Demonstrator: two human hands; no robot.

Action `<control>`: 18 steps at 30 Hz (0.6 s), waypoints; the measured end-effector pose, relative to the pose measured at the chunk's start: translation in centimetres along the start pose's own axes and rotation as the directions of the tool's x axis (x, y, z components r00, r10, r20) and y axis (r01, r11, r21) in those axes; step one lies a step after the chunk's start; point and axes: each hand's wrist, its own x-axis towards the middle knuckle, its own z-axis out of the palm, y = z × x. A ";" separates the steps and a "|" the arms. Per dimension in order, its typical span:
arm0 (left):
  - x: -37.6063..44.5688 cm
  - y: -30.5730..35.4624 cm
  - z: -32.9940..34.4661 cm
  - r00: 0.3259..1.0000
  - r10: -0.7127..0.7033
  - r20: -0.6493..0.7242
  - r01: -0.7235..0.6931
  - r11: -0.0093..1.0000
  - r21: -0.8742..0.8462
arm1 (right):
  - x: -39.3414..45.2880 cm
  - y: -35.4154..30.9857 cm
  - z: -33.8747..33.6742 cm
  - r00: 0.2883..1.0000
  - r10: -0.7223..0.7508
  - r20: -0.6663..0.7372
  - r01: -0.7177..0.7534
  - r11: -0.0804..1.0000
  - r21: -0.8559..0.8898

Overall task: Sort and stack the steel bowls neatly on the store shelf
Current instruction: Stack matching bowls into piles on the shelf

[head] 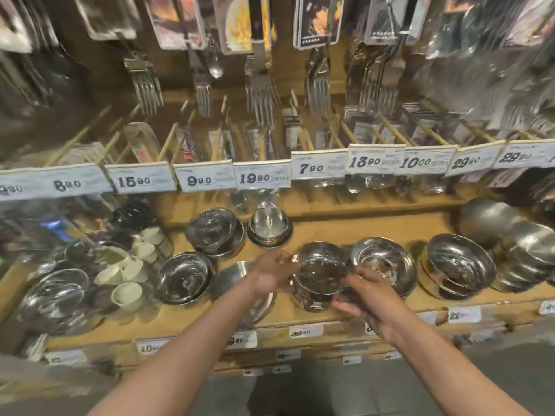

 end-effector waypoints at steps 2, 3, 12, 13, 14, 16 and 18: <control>0.2 -0.5 -0.3 0.998 0.029 -0.048 -0.027 0.999 0.044 | 0.6 0.2 0.3 1.000 -0.015 -0.019 0.014 0.998 -0.062; 0.3 -0.7 -0.3 0.997 0.038 -0.071 -0.034 0.997 0.067 | 0.9 0.4 0.5 0.999 -0.022 -0.027 0.020 0.996 -0.092; 2.5 -2.7 0.6 0.989 0.022 -0.143 0.001 0.987 0.159 | 3.4 3.5 1.8 0.983 -0.113 -0.148 0.054 0.934 -0.354; 2.6 -2.9 0.5 0.989 0.020 -0.147 0.002 0.989 0.147 | 3.4 3.9 1.9 0.980 -0.131 -0.152 0.055 0.903 -0.425; 2.7 -3.1 0.4 0.988 0.028 -0.151 -0.005 0.989 0.150 | 3.4 4.1 2.0 0.977 -0.148 -0.151 0.057 0.871 -0.489; 3.2 -3.3 0.2 0.987 0.060 -0.146 -0.033 0.984 0.178 | 3.3 4.3 2.2 0.973 -0.174 -0.151 0.058 0.820 -0.569; 3.7 -3.3 0.1 0.986 0.074 -0.149 -0.040 0.975 0.219 | 3.4 4.3 2.4 0.966 -0.200 -0.165 0.059 0.788 -0.613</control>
